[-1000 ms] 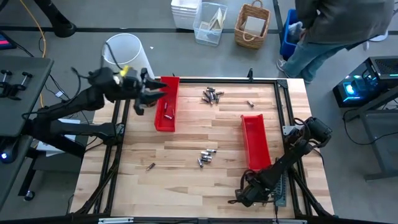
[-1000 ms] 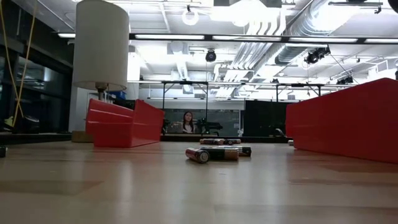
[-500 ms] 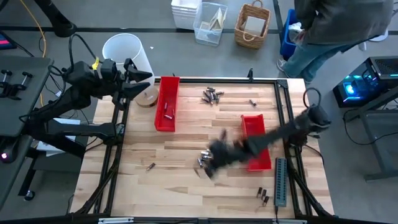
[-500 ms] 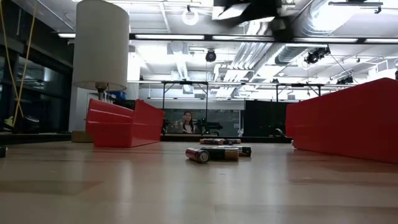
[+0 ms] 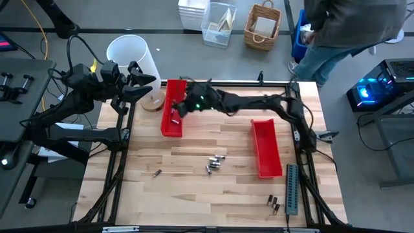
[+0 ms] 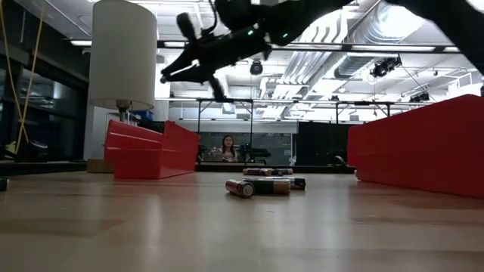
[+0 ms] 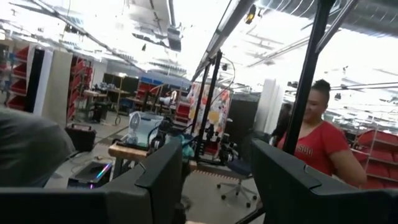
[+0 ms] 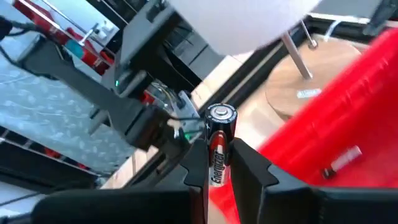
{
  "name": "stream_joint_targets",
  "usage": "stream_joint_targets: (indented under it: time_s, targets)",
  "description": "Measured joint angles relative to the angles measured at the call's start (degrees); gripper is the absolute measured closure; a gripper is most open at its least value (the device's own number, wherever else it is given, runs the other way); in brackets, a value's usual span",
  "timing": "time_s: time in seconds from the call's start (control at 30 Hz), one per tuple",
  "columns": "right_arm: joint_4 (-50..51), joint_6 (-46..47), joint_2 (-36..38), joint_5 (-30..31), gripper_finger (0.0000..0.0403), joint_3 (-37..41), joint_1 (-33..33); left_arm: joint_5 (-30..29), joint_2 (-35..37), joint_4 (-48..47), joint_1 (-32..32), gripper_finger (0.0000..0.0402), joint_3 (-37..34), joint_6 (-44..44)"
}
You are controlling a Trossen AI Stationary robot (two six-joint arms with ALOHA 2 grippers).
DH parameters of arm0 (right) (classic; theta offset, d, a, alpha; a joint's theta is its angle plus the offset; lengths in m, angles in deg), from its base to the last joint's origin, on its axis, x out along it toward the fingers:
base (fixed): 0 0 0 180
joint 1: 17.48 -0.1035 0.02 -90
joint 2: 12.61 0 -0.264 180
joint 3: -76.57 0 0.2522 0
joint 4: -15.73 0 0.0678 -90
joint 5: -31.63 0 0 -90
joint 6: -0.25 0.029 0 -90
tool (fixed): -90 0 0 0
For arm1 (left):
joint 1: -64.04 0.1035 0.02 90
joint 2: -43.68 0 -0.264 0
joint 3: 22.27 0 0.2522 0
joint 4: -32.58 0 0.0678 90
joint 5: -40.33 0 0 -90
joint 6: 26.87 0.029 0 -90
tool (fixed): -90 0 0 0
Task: Sort batteries
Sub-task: Put the silver battery into the top red bin
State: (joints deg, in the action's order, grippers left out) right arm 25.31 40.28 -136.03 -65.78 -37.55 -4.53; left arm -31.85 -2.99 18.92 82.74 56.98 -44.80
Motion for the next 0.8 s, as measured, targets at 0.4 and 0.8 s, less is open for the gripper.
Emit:
stream_joint_targets:
  time_s: [0.4, 0.8]
  targets:
    - [23.21, -10.98, -7.62, -1.26, 0.0208, -17.92, 0.73, 0.09, 0.48, 0.15, 0.02, 0.0222, 0.0, -0.46]
    - [64.62, -33.83, -1.65, -1.98, 0.0187, -24.82, -2.62, -0.51, -0.25, -0.29, 0.02, 0.0222, 0.0, 0.66]
